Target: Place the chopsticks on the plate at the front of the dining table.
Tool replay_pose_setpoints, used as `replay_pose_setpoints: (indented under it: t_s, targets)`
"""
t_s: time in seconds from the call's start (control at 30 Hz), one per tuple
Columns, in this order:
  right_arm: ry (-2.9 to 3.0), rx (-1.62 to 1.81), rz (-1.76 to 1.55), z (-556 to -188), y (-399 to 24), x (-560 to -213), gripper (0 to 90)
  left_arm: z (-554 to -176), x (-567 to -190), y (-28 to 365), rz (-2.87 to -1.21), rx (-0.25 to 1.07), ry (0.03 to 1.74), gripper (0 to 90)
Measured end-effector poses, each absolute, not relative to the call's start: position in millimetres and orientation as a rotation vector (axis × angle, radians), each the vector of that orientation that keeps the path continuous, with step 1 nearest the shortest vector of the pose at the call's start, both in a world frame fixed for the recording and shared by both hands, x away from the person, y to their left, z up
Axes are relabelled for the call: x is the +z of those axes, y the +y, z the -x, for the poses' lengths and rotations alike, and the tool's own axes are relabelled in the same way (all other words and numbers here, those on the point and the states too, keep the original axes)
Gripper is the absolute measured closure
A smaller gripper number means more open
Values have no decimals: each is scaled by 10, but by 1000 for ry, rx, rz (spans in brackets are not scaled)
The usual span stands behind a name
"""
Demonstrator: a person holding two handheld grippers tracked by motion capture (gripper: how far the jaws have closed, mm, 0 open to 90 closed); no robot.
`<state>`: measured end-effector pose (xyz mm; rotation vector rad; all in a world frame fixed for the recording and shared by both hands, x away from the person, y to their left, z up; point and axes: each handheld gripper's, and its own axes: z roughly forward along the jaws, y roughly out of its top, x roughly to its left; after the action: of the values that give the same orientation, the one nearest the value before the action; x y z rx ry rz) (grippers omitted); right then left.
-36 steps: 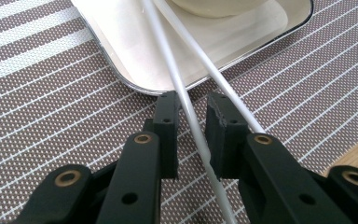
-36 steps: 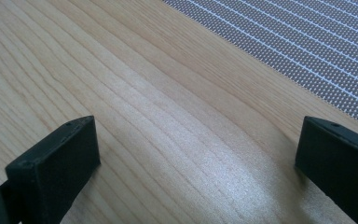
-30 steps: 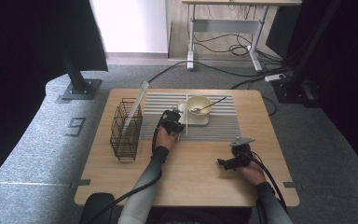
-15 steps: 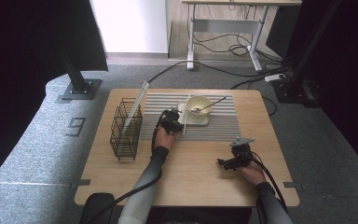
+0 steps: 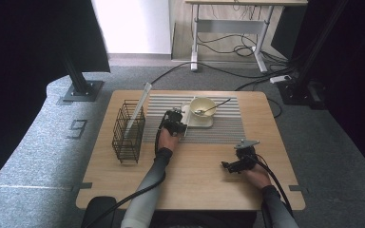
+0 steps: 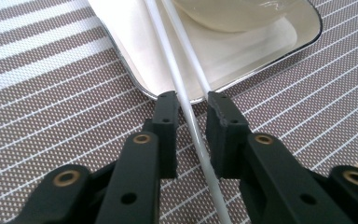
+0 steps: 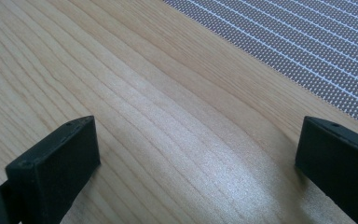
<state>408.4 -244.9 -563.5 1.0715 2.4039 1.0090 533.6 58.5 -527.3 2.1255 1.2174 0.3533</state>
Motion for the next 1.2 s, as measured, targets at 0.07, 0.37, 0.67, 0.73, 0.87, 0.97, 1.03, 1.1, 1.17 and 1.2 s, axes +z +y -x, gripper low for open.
replay_pose_setpoints:
  t_s: [0.07,0.37,0.67,0.73,0.87,0.97,1.03,1.1,1.17,1.2]
  targets:
    - [2404,1009,-1072,-4084,-2449,-5635,0,-5329,-5258,587,-2120,358,1212,692]
    - [2404,1009,-1072,-4084,-2449,-5635,0,-5249,-5160,616,-2097,367,1151,517]
    - [2404,1010,-1072,-4081,-2446,-5635,0,-5075,-5123,702,-2102,309,1008,212]
    - [2405,1010,-1073,-4080,-2446,-5635,0,-5025,-5129,733,-2107,302,983,175]
    - [2404,1010,-1073,-4080,-2446,-5635,0,-4952,-5186,789,-2126,257,948,99]
    - [2405,1010,-1073,-4080,-2446,-5635,0,-4904,-5249,806,-2139,236,910,46]
    - [2404,1010,-1073,-4080,-2445,-5635,0,-4871,-5300,791,-2158,249,884,19]
    - [2404,1010,-1072,-4080,-2446,-5635,0,-4855,-5345,770,-2171,252,871,0]
    - [2404,1010,-1073,-4080,-2445,-5635,0,-4853,-5393,742,-2182,248,870,0]
    - [2404,1010,-1073,-4080,-2445,-5635,0,-4857,-5406,733,-2185,241,871,0]
